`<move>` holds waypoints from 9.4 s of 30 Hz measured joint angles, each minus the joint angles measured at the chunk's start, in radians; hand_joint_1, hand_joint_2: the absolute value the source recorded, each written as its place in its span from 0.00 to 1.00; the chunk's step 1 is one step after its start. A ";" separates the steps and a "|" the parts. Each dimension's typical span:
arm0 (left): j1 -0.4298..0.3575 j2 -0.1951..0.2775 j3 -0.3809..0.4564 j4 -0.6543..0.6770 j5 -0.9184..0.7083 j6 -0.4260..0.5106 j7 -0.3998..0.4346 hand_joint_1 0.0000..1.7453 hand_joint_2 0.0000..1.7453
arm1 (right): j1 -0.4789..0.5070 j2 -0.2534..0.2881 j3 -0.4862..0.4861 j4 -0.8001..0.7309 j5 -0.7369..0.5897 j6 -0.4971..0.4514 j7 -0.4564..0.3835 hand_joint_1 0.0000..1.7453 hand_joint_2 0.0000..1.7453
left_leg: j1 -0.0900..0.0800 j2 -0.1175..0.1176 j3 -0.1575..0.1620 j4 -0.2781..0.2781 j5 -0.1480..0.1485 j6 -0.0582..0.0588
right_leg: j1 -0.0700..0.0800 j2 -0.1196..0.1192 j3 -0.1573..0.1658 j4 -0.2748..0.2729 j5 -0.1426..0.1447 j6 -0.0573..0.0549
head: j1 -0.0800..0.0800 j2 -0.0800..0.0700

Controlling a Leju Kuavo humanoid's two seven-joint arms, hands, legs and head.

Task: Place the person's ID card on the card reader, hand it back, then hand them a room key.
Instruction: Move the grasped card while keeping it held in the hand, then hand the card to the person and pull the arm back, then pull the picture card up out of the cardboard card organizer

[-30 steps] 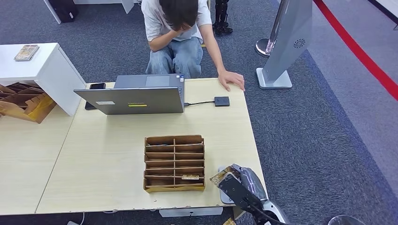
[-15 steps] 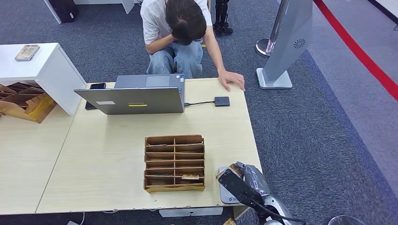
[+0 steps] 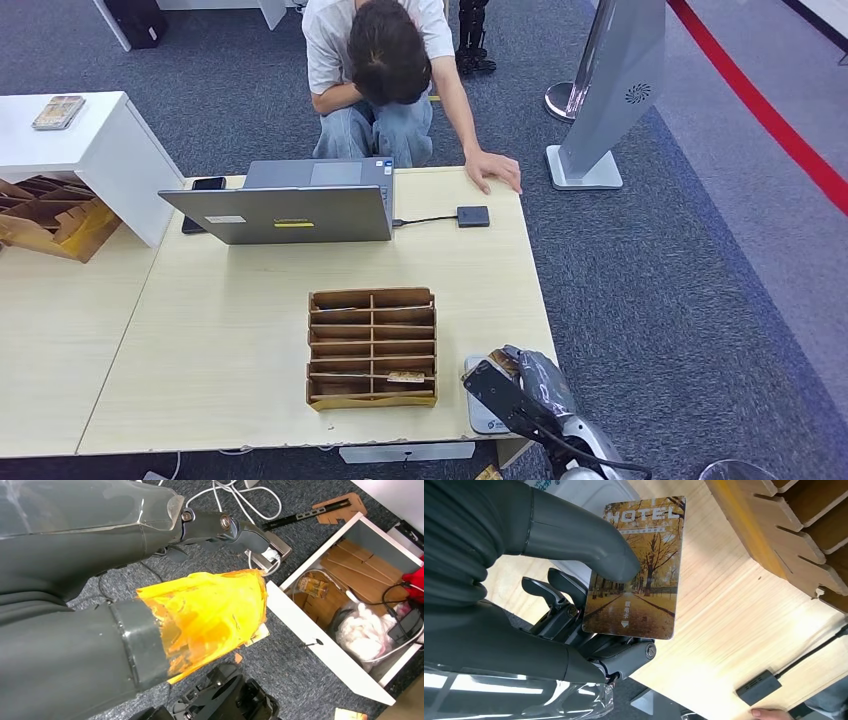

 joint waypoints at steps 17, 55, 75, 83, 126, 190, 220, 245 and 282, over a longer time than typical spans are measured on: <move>-0.001 0.000 0.000 0.000 -0.008 0.008 0.000 0.00 0.00 | -0.015 0.000 -0.001 0.027 0.046 0.020 0.021 1.00 1.00 | 0.000 0.000 0.000 0.000 0.000 0.000 | 0.000 0.000 0.000 0.000 0.000 0.000 | 0.000 0.000; -0.002 -0.001 0.000 0.000 -0.018 0.012 0.000 0.00 0.00 | -0.057 0.011 -0.001 0.091 0.239 0.007 0.084 1.00 1.00 | 0.000 0.000 0.000 0.000 0.000 0.000 | 0.000 0.000 0.000 0.000 0.000 0.000 | 0.000 0.000; -0.002 -0.001 0.000 0.000 -0.020 0.017 0.000 0.00 0.00 | -0.087 0.022 -0.001 0.150 0.277 0.001 0.085 1.00 1.00 | 0.000 0.000 0.001 0.000 0.000 0.000 | 0.000 0.000 0.001 0.000 0.000 0.000 | 0.000 0.000; -0.002 -0.002 0.000 0.000 -0.020 0.018 0.000 0.00 0.00 | -0.092 0.023 -0.001 0.162 0.280 0.001 0.085 1.00 1.00 | 0.000 0.000 0.001 0.000 0.000 0.000 | 0.000 0.000 0.001 0.000 0.000 0.000 | 0.000 0.000; 0.000 -0.004 -0.001 0.000 -0.005 0.042 0.000 0.00 0.00 | -0.064 0.025 -0.001 0.046 0.288 -0.093 0.051 1.00 1.00 | 0.000 0.000 0.001 0.000 0.001 0.001 | 0.000 0.000 0.001 0.000 0.001 0.000 | 0.000 0.000; -0.002 -0.074 -0.126 -0.001 -0.022 0.042 0.042 0.00 0.00 | -0.099 -0.006 0.168 -0.317 0.378 -0.386 -0.191 1.00 1.00 | 0.000 0.000 0.000 0.000 0.001 0.001 | 0.000 0.000 0.000 0.000 0.001 0.000 | 0.000 0.000; -0.020 -0.097 -0.184 -0.003 -0.074 0.023 0.126 0.00 0.00 | -0.299 -0.010 0.189 0.023 0.454 -0.253 -0.056 0.00 0.00 | 0.000 0.000 0.000 0.000 0.002 0.001 | 0.000 0.000 0.000 0.000 0.002 0.001 | 0.000 0.000; -0.019 -0.098 -0.198 -0.017 -0.038 0.038 0.126 0.00 0.00 | -0.213 -0.010 0.231 -0.116 0.273 -0.288 -0.159 0.00 0.00 | 0.000 0.000 0.000 0.000 0.002 0.001 | 0.000 0.000 0.000 0.000 0.002 0.001 | 0.000 0.000; -0.009 -0.096 -0.170 -0.027 -0.019 0.060 0.129 0.00 0.00 | -0.087 -0.023 0.298 -0.251 0.111 -0.285 -0.243 0.00 0.00 | 0.000 0.000 0.000 0.000 0.002 0.001 | 0.000 0.000 0.000 0.000 0.002 0.001 | 0.000 0.000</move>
